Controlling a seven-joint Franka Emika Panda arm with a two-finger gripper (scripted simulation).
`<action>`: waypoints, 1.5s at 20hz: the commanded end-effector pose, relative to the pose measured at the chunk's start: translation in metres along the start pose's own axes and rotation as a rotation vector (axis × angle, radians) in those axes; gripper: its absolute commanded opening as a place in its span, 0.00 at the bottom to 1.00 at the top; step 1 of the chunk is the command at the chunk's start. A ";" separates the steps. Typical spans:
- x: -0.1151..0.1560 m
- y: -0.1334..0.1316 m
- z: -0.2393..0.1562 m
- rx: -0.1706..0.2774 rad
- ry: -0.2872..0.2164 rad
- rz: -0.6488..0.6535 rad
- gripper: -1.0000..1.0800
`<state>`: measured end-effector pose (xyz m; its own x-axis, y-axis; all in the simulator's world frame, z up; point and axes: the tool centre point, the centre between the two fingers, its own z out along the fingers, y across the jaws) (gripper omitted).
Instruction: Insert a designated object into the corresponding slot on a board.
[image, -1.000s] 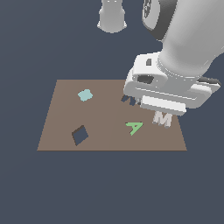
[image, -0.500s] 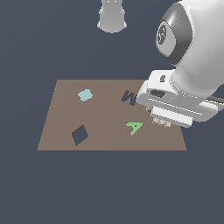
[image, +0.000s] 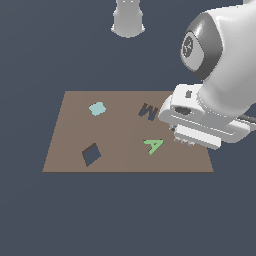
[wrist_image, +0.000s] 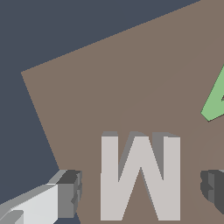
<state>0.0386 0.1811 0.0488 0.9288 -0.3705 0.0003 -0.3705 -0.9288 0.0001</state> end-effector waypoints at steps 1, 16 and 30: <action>0.000 0.000 0.005 0.000 0.000 0.001 0.96; 0.001 0.000 0.019 0.000 0.000 0.004 0.00; -0.002 -0.001 0.016 0.000 -0.001 -0.037 0.00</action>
<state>0.0379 0.1822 0.0329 0.9374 -0.3483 -0.0009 -0.3483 -0.9374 0.0007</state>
